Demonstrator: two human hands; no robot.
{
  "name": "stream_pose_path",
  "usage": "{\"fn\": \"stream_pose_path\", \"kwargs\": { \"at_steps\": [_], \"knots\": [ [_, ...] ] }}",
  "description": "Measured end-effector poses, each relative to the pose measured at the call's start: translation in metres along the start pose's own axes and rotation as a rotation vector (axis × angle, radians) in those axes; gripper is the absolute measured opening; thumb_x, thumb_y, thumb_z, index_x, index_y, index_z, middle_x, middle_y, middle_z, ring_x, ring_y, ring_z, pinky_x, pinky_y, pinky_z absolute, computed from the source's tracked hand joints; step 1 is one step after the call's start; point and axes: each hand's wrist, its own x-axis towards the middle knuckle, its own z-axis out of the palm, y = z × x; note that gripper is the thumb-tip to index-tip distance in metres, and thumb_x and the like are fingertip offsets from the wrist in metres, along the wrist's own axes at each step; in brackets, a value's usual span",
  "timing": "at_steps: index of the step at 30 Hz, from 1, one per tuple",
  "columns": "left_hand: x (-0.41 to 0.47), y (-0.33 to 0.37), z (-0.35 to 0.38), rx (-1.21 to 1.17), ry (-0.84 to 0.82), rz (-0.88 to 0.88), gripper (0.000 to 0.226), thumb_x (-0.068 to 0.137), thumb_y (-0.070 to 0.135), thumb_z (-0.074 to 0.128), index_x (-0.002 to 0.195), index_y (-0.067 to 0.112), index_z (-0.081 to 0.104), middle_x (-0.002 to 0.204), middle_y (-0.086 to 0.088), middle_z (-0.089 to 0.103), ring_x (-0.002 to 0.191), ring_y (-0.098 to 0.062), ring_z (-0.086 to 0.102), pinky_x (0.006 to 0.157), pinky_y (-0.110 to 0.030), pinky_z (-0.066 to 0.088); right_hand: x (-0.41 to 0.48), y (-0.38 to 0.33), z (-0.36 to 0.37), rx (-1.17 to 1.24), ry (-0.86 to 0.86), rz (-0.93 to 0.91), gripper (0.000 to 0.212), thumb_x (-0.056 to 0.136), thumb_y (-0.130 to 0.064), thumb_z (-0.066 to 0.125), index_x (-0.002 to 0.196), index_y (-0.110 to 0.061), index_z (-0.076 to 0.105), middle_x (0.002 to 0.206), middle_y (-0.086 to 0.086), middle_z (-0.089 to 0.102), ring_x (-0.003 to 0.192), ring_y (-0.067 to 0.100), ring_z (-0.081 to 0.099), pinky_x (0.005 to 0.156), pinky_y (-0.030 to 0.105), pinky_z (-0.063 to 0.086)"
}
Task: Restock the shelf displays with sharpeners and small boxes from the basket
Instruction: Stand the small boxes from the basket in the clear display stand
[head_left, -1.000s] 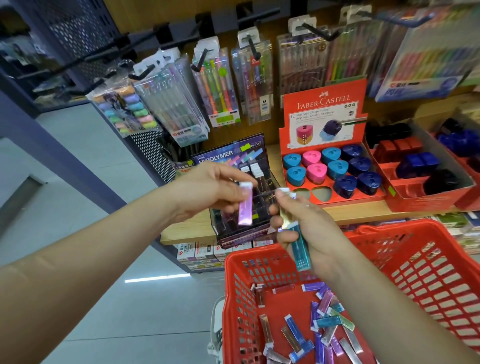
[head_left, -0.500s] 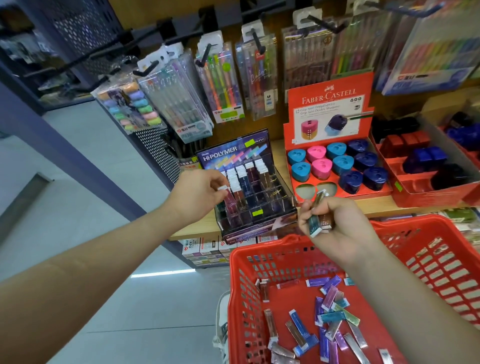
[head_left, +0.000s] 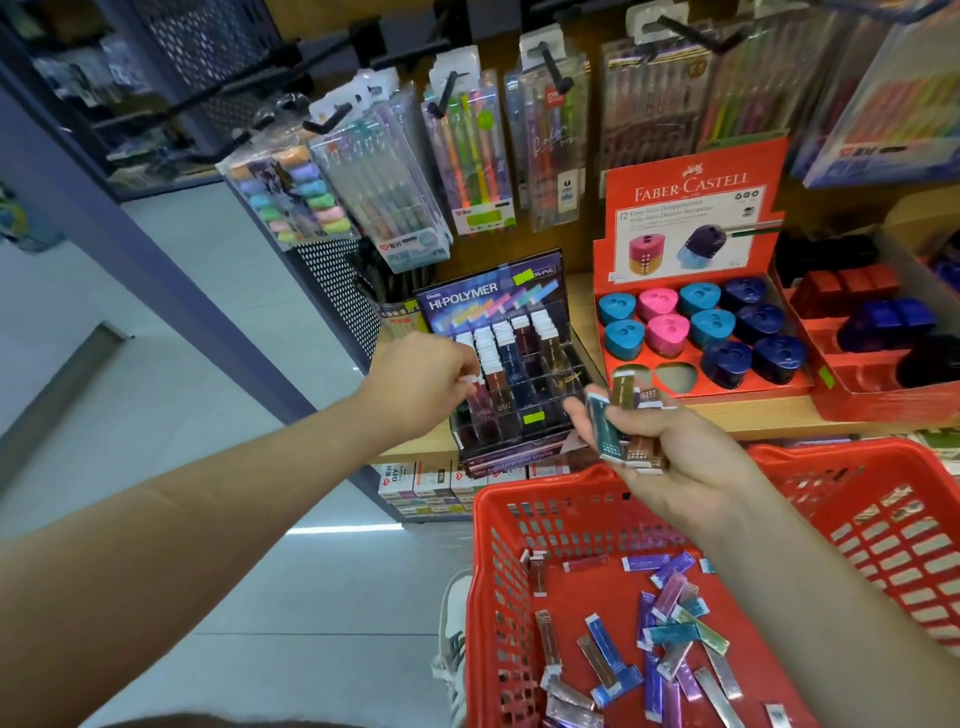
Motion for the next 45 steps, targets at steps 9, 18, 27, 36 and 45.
{"fn": "stream_pose_path", "kwargs": {
  "at_steps": [9,18,27,36,45],
  "knots": [
    [0.001,0.007,0.011,0.201,-0.001,0.139,0.02,0.095,0.03,0.053,0.104,0.013,0.053,0.1,-0.005,0.06,0.094,-0.027,0.06,0.082,-0.042,0.05,-0.004,0.013,0.005,-0.126,-0.04,-0.029,0.047,0.088,0.022,0.046,0.125,-0.006,0.051,0.106,0.023,0.069,0.08,0.03,0.074,0.06,0.031,0.061],
    [0.003,0.052,-0.023,-0.904,-0.235,-0.22,0.018,0.093,0.031,0.061,0.099,0.015,0.065,0.076,-0.003,0.068,0.064,-0.011,0.062,0.059,-0.025,0.053,-0.006,0.017,0.01,-0.245,-0.087,-0.113,0.043,0.085,0.022,0.049,0.108,-0.014,0.055,0.104,0.027,0.064,0.088,0.033,0.072,0.073,0.035,0.061],
    [0.001,0.048,-0.032,-1.059,-0.364,-0.228,0.003,0.083,0.01,0.072,0.084,0.008,0.074,0.073,-0.005,0.07,0.062,-0.005,0.063,0.061,-0.018,0.055,-0.009,0.015,0.015,-0.309,-0.132,-0.108,0.044,0.084,0.018,0.055,0.111,-0.016,0.061,0.088,0.017,0.062,0.076,0.025,0.068,0.075,0.044,0.06],
    [0.002,-0.035,-0.048,-0.772,0.122,-0.396,0.007,0.082,0.008,0.073,0.077,0.01,0.069,0.072,-0.01,0.071,0.064,-0.015,0.069,0.066,-0.024,0.058,-0.01,0.003,0.011,-0.142,-0.038,-0.019,0.027,0.095,0.003,0.046,0.115,-0.011,0.06,0.077,0.012,0.067,0.069,0.022,0.071,0.049,0.024,0.054],
    [0.002,-0.037,-0.01,-0.547,0.088,-0.291,0.01,0.082,0.021,0.075,0.074,0.017,0.07,0.064,0.003,0.07,0.062,-0.008,0.068,0.066,-0.022,0.055,-0.011,0.013,0.007,-0.369,-0.014,-0.017,0.01,0.094,-0.006,0.057,0.102,-0.005,0.061,0.104,0.013,0.074,0.087,0.028,0.074,0.032,0.014,0.036]
  ]
}}
